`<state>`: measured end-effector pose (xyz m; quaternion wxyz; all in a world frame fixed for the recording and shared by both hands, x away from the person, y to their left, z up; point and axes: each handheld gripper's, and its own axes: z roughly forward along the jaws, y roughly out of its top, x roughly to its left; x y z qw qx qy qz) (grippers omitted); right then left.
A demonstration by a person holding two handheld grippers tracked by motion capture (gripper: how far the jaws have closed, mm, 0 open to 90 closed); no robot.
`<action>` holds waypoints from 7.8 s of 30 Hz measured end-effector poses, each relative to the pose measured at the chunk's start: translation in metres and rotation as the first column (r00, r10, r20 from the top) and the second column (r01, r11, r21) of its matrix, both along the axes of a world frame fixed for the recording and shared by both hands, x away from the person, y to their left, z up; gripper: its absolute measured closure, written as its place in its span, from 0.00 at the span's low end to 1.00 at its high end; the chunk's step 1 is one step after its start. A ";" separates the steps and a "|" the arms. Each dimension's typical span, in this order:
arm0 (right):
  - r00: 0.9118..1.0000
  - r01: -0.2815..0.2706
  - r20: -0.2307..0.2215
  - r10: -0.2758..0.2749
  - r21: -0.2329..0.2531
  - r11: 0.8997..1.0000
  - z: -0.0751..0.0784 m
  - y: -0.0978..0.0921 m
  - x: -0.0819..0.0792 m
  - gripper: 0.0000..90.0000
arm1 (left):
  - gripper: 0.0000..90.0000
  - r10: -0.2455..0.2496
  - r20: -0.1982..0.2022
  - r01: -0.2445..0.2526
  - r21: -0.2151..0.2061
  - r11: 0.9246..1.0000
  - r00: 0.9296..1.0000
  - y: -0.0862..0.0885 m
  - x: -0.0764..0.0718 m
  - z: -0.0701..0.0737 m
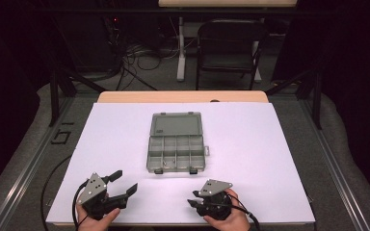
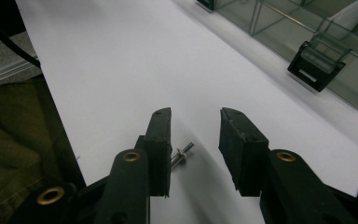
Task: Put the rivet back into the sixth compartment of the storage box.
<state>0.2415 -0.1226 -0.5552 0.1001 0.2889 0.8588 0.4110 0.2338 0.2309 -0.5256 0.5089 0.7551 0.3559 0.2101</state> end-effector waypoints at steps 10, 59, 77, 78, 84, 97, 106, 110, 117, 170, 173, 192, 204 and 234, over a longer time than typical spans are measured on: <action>1.000 -0.015 -0.017 0.015 -0.004 1.000 -0.004 0.003 0.000 0.78 | 0.30 0.003 0.000 -0.003 -0.001 1.000 1.000 0.000 0.000 0.000; 1.000 -0.019 0.013 0.019 0.026 0.999 0.021 -0.003 0.009 0.93 | 0.30 0.015 0.000 -0.015 -0.003 1.000 1.000 0.000 0.000 -0.001; 0.997 -0.018 0.079 0.013 0.066 0.998 0.067 -0.002 0.034 0.93 | 0.30 0.016 0.002 -0.016 -0.001 1.000 1.000 0.000 0.000 -0.001; 0.996 -0.019 0.083 0.013 0.067 0.998 0.068 -0.001 0.035 0.93 | 0.30 0.016 0.001 -0.016 -0.002 1.000 1.000 0.000 0.000 -0.001; 0.995 -0.022 0.094 0.016 0.066 0.998 0.078 0.004 0.043 0.93 | 0.30 0.013 0.002 -0.013 -0.002 1.000 1.000 0.000 0.000 -0.001; 0.994 -0.008 0.111 -0.002 0.092 0.996 0.096 0.018 0.066 0.93 | 0.30 0.013 0.002 -0.013 -0.001 1.000 1.000 0.000 0.000 -0.001; 0.994 0.003 0.108 -0.014 0.105 0.994 0.101 0.033 0.080 0.93 | 0.30 0.010 0.001 -0.010 0.001 1.000 1.000 0.001 0.000 0.000; 0.994 0.009 0.104 -0.020 0.100 0.995 0.100 0.038 0.086 0.93 | 0.30 0.010 0.002 -0.010 0.000 1.000 1.000 0.001 0.001 0.000; 0.995 0.030 0.094 -0.039 0.095 0.995 0.094 0.046 0.098 0.93 | 0.30 0.007 -0.001 -0.007 0.002 1.000 1.000 0.001 0.001 0.000; 0.997 0.074 0.014 -0.074 -0.006 0.997 0.037 0.086 0.124 0.69 | 0.30 0.008 -0.011 -0.009 -0.010 1.000 1.000 0.002 0.002 -0.001; 0.996 0.089 0.030 -0.088 -0.003 0.996 0.040 0.083 0.124 0.57 | 0.30 0.010 -0.010 -0.011 -0.010 1.000 1.000 0.003 0.003 -0.001; 0.990 0.103 0.096 -0.106 0.039 0.994 0.061 0.059 0.109 0.40 | 0.30 0.018 -0.019 -0.019 -0.012 1.000 1.000 0.002 0.004 -0.003; 0.988 0.078 0.130 -0.088 0.083 0.994 0.068 0.035 0.082 0.38 | 0.30 0.013 -0.016 -0.013 -0.007 1.000 1.000 0.001 0.003 -0.003; 0.966 0.159 0.188 -0.176 0.101 0.982 0.051 -0.053 0.003 0.34 | 0.30 0.026 -0.005 -0.026 0.003 1.000 1.000 0.003 -0.002 -0.001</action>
